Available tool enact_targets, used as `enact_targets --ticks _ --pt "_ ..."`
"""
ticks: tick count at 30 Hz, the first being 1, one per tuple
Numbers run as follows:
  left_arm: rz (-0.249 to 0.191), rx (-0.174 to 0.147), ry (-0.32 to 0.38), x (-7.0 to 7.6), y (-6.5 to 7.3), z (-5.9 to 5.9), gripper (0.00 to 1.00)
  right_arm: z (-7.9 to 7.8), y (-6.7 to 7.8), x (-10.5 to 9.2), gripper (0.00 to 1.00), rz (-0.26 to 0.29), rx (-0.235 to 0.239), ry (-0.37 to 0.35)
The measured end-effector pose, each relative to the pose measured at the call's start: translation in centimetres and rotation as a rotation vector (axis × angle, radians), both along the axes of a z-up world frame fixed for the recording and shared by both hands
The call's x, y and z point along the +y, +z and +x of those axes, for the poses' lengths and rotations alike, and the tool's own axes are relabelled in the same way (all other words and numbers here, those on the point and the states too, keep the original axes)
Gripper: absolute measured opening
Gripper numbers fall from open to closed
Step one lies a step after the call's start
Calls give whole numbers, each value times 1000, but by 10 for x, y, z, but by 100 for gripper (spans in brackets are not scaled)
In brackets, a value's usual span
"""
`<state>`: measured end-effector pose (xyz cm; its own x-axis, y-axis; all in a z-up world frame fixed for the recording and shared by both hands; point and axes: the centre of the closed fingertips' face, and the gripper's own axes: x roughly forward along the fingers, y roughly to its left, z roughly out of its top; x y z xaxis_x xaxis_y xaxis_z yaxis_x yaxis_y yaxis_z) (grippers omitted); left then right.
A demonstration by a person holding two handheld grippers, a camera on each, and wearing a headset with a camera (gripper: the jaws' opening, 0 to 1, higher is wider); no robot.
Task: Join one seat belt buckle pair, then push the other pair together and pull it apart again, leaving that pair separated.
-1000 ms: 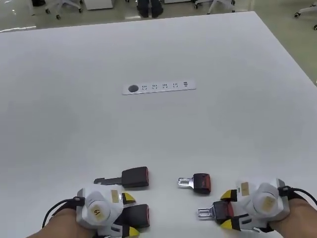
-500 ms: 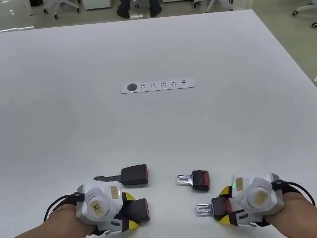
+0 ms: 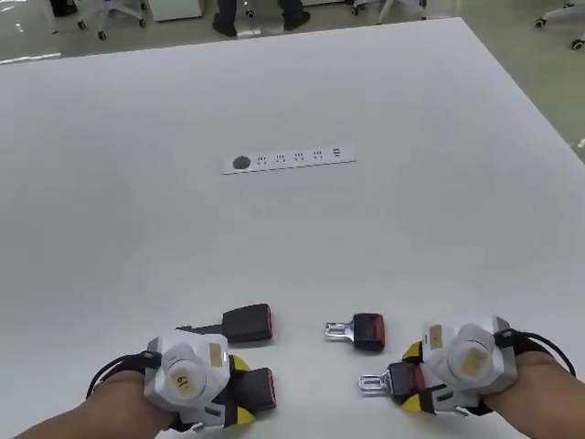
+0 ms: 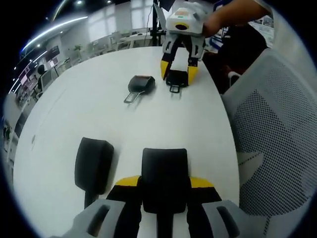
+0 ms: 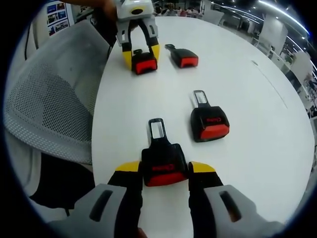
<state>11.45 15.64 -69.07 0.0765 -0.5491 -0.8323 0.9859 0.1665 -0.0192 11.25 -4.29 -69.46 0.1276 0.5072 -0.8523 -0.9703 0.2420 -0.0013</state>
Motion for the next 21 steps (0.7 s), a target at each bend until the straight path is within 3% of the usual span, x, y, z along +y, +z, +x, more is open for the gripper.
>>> enact_targets --ticks 9,21 --pt "0 0 -11 1 -2 1 35 -6 2 40 35 71 4 -5" --pt "18 -1 -47 -1 -2 0 35 0 4 94 35 167 10 -22"
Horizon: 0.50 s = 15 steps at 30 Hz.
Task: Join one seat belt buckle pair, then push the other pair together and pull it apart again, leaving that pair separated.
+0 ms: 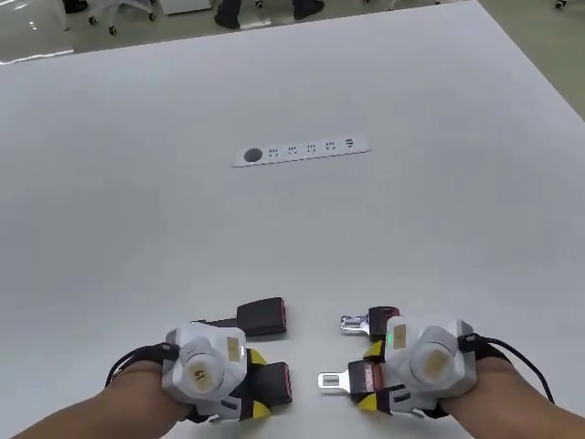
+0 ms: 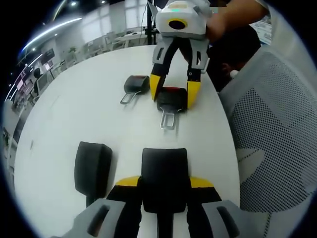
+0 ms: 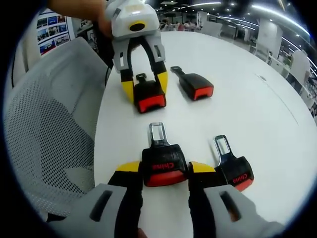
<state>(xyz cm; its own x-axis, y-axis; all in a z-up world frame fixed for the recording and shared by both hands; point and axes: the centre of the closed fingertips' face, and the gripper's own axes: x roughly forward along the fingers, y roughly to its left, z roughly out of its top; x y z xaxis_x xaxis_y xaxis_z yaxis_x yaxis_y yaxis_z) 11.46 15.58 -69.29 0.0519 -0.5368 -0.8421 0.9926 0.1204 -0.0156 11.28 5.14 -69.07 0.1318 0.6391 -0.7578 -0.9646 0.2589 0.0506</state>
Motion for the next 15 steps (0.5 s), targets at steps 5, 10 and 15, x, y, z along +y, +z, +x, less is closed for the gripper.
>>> enact_targets --ticks 5,10,15 --pt "5 1 -7 -1 1 -1 35 1 -1 12 35 0 -21 8" --pt "8 2 -12 -2 1 -2 35 3 -2 19 35 10 -23 9" --pt "18 1 -25 -3 2 -2 35 4 -2 31 35 13 -30 13"
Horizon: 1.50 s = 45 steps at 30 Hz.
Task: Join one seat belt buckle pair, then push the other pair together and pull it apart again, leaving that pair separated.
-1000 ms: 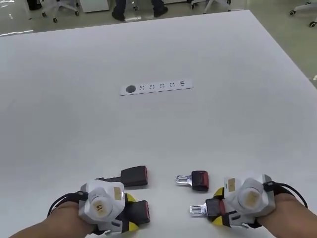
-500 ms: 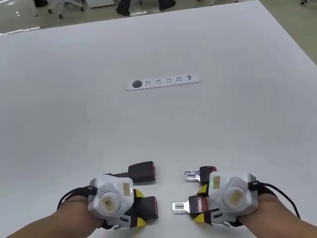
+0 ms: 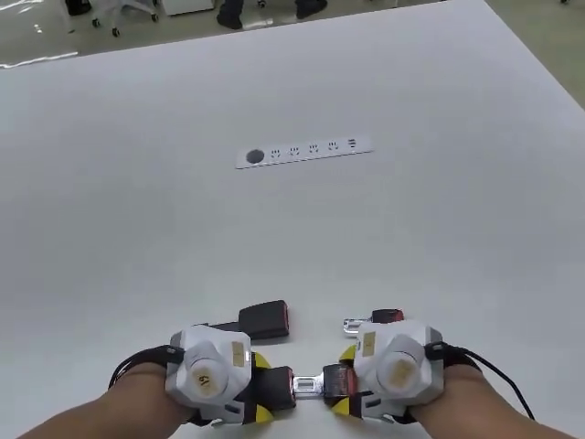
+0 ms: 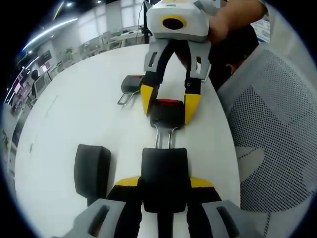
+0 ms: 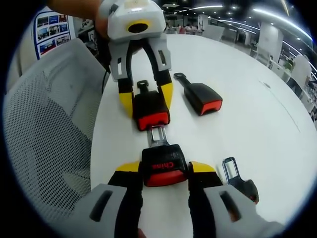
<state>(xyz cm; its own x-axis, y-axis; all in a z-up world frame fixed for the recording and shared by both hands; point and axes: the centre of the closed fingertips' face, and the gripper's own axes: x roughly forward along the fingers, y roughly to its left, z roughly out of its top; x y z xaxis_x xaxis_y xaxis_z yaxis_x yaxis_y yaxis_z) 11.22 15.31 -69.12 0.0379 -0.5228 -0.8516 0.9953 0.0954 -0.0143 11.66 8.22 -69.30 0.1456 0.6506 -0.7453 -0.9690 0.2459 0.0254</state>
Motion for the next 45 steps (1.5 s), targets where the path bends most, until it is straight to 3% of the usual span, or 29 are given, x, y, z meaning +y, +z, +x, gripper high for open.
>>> enact_targets --ticks 1,7,8,18,22,28,45 --pt "4 0 -4 0 -1 0 35 0 0 2 35 -12 -25 21" --pt "21 -2 -19 -1 -1 -1 35 -3 1 13 34 -34 -32 29" --pt "21 -2 -17 0 -1 -1 35 -3 -1 9 34 -62 -39 32" --pt "39 -2 -27 -2 0 -2 34 -4 1 9 34 -95 -49 53" --pt "43 -1 -25 -1 -1 -1 34 -2 1 8 33 -71 -28 19" --pt "46 -2 -25 -1 -1 0 34 -2 1 9 33 -43 -32 39" --pt "42 -1 -27 -1 0 1 34 0 2 16 32 -49 -57 74"
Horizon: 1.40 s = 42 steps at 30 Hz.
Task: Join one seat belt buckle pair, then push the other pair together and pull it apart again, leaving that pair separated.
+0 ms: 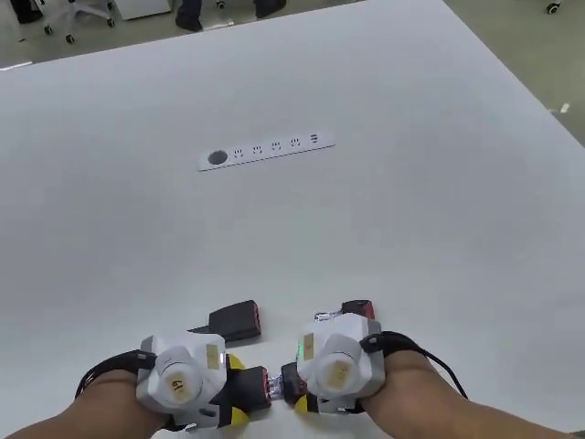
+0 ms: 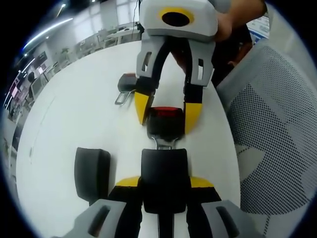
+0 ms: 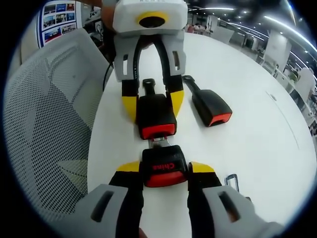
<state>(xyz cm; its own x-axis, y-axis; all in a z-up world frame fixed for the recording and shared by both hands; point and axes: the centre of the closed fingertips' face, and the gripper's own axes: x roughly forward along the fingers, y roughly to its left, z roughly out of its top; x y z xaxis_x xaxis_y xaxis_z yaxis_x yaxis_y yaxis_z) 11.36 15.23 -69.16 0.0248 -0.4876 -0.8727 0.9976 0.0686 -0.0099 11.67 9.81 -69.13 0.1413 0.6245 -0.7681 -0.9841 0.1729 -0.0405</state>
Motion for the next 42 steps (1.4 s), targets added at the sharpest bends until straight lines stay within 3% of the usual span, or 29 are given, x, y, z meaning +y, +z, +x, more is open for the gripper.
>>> enact_targets --ticks 16,28,42 --pt "-6 -6 -7 0 0 1 34 2 2 16 32 23 -10 21" --pt "-9 1 -25 2 2 1 34 1 5 8 32 -18 -12 48" --pt "-16 2 -23 2 0 1 34 -2 -1 3 32 -42 16 46"
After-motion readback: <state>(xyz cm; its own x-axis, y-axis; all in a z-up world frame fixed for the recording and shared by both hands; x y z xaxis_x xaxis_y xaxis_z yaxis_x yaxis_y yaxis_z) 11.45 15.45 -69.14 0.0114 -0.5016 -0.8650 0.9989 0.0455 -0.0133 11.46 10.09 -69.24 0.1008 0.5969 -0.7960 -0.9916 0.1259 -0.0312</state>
